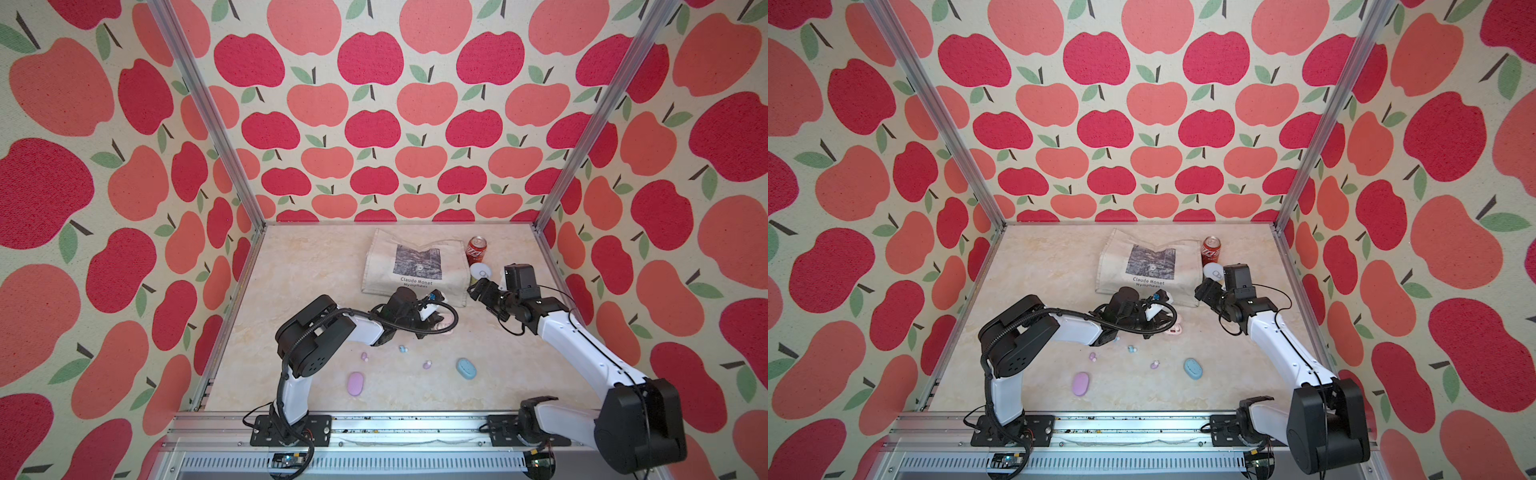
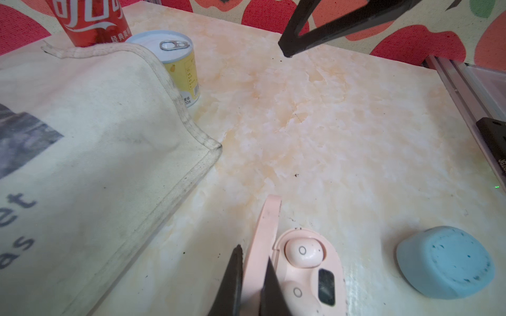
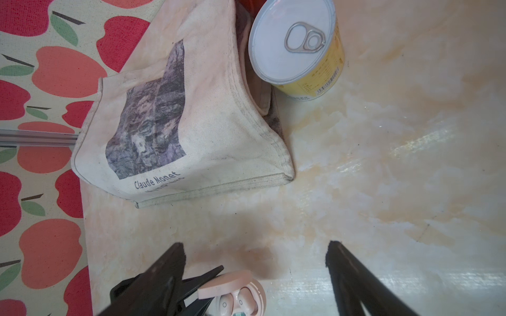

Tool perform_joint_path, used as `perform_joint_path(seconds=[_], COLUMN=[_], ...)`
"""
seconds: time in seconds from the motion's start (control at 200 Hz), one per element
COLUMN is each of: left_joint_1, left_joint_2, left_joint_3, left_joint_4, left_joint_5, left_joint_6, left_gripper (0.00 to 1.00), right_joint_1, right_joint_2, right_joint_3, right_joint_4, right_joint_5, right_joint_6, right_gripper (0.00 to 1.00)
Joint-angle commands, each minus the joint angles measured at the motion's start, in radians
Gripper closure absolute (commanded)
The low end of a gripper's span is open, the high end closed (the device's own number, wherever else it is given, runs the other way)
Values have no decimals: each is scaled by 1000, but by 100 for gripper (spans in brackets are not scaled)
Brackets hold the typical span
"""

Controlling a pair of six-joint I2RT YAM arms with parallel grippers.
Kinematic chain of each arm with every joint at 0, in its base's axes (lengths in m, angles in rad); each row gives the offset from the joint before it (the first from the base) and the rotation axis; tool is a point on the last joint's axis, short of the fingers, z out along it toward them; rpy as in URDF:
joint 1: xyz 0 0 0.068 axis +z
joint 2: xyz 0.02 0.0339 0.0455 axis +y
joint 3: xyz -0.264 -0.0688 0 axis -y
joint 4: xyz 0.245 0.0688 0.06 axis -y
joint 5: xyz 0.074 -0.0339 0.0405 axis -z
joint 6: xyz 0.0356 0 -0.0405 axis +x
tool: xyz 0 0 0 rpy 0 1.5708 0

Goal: Insert wireless bluetooth earbuds into charging case
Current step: Place the charging case at the center of the table.

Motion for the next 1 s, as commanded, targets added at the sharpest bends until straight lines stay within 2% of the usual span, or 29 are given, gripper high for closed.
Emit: perform_joint_path(seconds=[0.0,0.12,0.24,0.42,0.615,0.83,0.91,0.991], left_joint_1=[-4,-4,-4,-4,-3,4,13,32], left_joint_2=[27,38,43,49,54,18,-52,-172], left_joint_3=[23,27,22,30,35,20,-12,-64], left_joint_4=[30,29,30,19,6,18,41,73], left_joint_5=[0,0,-1,2,4,-23,-77,-158], left_joint_6=[10,7,1,-5,-10,-48,-81,-170], left_gripper=[99,97,88,86,79,53,42,30], right_joint_1=[-8,-9,-9,-9,-18,-49,-66,-96], right_joint_2=[4,8,14,15,-3,-54,-85,-118], right_joint_3=[2,2,2,8,16,41,64,94], right_joint_4=[6,3,2,-2,-32,-82,-134,-201], right_joint_5=[-13,-9,-12,-13,-3,-34,-36,-36], right_joint_6=[6,9,14,14,-18,-107,-143,-170], right_gripper=[15,15,15,15,15,10,9,9])
